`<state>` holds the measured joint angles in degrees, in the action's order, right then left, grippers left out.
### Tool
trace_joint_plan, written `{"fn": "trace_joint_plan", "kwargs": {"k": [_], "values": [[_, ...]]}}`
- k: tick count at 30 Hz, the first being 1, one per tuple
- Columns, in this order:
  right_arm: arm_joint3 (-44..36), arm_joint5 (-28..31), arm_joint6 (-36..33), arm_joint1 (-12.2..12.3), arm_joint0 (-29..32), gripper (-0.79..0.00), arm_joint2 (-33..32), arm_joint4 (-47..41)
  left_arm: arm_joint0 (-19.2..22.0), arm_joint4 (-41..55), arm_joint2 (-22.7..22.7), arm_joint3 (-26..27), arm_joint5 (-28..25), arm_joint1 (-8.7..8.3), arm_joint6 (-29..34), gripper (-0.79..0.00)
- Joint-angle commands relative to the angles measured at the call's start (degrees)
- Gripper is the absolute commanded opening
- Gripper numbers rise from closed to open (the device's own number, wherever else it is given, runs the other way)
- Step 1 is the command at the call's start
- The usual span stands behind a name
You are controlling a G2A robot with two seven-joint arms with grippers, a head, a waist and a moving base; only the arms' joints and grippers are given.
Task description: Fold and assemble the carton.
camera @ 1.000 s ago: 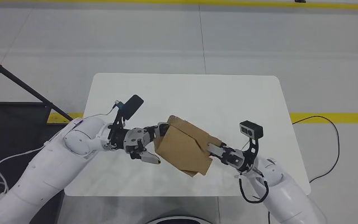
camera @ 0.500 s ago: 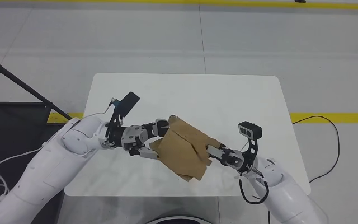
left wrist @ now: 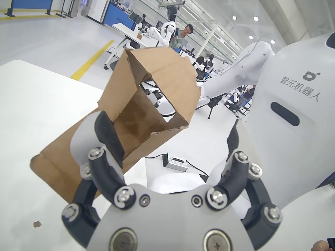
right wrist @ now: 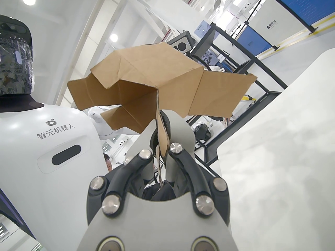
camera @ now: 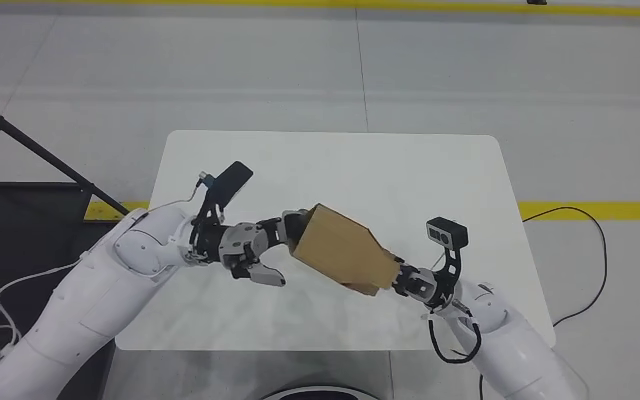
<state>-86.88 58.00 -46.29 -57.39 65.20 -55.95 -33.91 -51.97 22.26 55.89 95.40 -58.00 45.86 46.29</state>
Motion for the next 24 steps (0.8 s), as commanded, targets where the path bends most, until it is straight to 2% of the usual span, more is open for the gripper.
{"fn": "trace_joint_plan", "kwargs": {"k": [1,8,14,24], "values": [[0.04,0.00,0.00,0.02,-0.05,-0.785,0.05,-0.05,-0.08,0.58,0.20,0.05,0.00,0.00,0.00,0.000],[0.41,0.00,0.00,0.15,-0.31,-0.785,0.43,0.09,0.28,1.14,-0.72,0.73,0.00,-0.22,0.01,0.000],[1.07,0.00,0.00,0.42,-0.47,-0.785,1.07,-0.99,1.02,1.99,-2.02,1.56,0.00,-1.20,0.01,0.000],[1.84,0.00,0.00,0.93,-1.44,-0.785,2.55,-3.07,-0.79,3.03,2.12,1.99,0.00,-1.79,0.00,0.000]]}}
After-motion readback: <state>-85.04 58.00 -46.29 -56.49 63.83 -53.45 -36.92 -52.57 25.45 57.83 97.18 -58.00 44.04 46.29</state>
